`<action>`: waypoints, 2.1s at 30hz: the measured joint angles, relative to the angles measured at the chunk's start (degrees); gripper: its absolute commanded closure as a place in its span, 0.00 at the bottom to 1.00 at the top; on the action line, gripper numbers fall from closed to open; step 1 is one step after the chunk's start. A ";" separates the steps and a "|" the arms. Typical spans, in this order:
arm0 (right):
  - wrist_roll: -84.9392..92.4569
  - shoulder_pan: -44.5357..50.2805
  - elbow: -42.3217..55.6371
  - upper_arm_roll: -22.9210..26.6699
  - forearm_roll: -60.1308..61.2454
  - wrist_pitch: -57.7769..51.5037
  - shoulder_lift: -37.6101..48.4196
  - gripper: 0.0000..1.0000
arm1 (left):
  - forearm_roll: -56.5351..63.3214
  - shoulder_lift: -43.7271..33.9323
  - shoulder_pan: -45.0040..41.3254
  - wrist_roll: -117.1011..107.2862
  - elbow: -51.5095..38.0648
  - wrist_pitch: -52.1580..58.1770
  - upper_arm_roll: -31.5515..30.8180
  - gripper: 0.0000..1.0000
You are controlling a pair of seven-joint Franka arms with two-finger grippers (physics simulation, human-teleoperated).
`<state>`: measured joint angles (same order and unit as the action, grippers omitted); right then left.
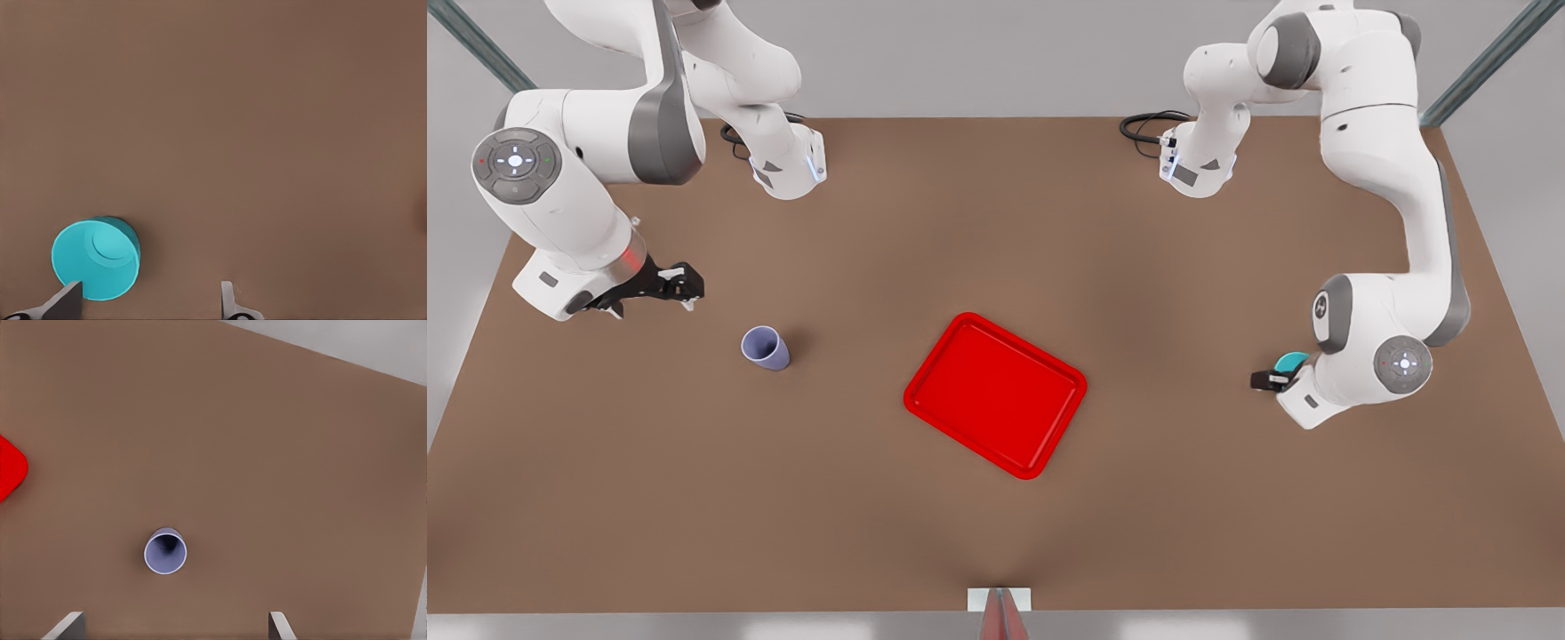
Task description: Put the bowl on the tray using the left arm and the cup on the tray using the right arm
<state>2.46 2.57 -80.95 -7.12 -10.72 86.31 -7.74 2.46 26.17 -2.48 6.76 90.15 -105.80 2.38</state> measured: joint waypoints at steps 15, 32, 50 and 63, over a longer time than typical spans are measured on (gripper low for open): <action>0.00 -0.18 -0.10 0.00 0.00 0.62 -0.02 0.00 | 2.29 2.35 4.35 8.27 14.29 -13.16 0.08 0.00; 0.00 -0.19 -0.26 0.00 0.00 0.62 -0.09 0.00 | 4.38 5.99 5.38 12.34 17.34 -16.11 0.35 0.01; 0.00 -0.12 -0.26 0.00 0.00 0.62 -0.09 0.00 | 10.34 6.94 4.33 8.99 17.52 -10.58 2.02 0.60; 0.00 0.11 -0.26 0.00 0.09 0.62 -0.42 0.00 | 13.67 7.30 2.92 7.72 16.42 -9.39 3.24 0.74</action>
<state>2.46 2.67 -81.21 -7.12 -10.64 86.92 -8.16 16.13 33.47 0.44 14.48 106.57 -115.19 5.62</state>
